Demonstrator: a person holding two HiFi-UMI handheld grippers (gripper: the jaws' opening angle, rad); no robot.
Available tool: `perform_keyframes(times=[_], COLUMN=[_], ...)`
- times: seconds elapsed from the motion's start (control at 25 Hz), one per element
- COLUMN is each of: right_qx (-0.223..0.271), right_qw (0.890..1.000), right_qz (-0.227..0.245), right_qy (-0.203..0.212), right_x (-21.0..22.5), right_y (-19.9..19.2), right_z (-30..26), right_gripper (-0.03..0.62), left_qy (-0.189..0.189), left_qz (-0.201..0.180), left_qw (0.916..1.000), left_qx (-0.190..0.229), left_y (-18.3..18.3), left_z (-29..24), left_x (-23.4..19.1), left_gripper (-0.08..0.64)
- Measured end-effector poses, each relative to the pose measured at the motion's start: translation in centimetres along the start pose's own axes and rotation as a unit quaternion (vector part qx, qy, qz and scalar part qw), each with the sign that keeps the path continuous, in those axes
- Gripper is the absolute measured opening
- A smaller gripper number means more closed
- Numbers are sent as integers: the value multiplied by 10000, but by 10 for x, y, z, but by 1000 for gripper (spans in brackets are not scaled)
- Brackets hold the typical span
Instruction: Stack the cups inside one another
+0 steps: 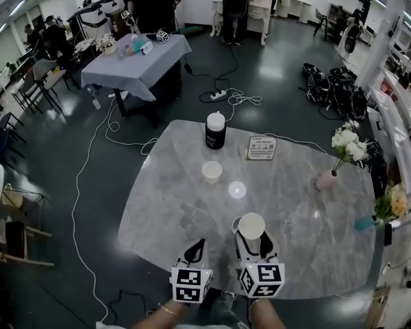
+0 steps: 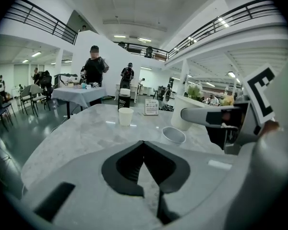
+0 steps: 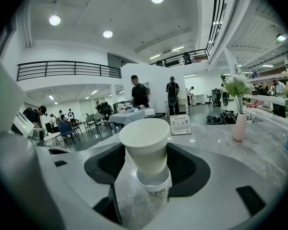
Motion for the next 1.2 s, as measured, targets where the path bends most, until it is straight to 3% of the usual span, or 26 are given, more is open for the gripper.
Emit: perform_keyframes(times=[1.2], right_qx=[-426], right_qw=[9989], right_qz=[108], right_qy=[141], right_x=[-6], right_y=[-35], right_z=[-26], right_gripper=[249], left_qy=[10], left_qz=[174], left_qw=[9992], left_qx=[-358], left_y=[-18], left_z=[-21], left_x=[-18], left_gripper=[-5])
Point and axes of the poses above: the fingertips, and each gripper's own axes: z backward along the fingers, x to its right, y out of its top, the point moved 7 cm from there along z, backward along the fingers, and after that the axes turned 12 degrees about -y, right-handed, at the moved point
